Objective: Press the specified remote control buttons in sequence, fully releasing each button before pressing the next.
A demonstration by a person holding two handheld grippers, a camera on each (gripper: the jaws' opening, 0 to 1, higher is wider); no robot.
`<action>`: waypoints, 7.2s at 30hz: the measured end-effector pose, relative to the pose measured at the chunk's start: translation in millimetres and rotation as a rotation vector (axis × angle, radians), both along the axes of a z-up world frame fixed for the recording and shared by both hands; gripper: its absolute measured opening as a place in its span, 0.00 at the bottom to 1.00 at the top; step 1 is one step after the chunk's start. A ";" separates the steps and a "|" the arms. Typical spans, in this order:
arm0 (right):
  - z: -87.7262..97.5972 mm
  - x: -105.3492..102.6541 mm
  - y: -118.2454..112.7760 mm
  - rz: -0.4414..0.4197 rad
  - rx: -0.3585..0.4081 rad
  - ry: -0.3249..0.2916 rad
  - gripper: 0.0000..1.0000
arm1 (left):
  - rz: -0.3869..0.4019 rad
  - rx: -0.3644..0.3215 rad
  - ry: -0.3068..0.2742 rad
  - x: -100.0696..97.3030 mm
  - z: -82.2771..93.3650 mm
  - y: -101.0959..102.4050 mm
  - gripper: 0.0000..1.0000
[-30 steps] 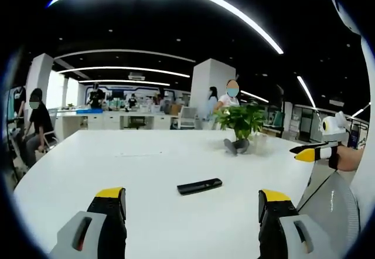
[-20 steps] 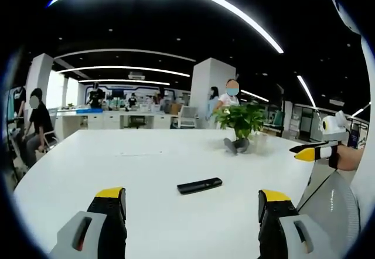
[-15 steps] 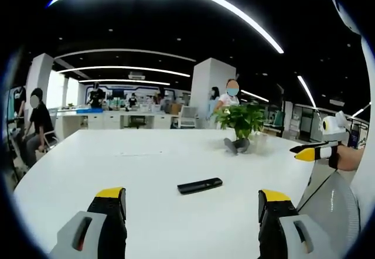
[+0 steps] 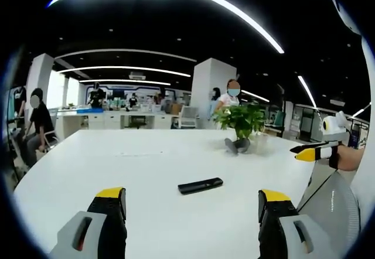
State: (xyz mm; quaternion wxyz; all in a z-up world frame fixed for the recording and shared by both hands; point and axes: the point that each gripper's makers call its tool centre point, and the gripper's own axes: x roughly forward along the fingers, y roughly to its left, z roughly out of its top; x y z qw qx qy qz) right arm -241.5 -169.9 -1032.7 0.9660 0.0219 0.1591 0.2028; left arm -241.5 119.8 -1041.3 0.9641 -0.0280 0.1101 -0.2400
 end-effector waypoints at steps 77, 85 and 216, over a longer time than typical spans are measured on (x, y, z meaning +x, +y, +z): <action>-20.9 0.1 9.7 0.082 -0.085 0.071 0.70 | -0.867 0.898 0.416 157.9 -135.2 -99.5 0.86; -23.3 0.0 13.6 0.104 -0.079 0.091 0.60 | -0.915 0.911 0.417 171.9 -139.8 -110.5 0.73; -148.9 -7.4 97.3 0.782 -0.504 0.443 0.00 | -1.019 0.868 0.436 -6.7 -150.2 -114.1 0.24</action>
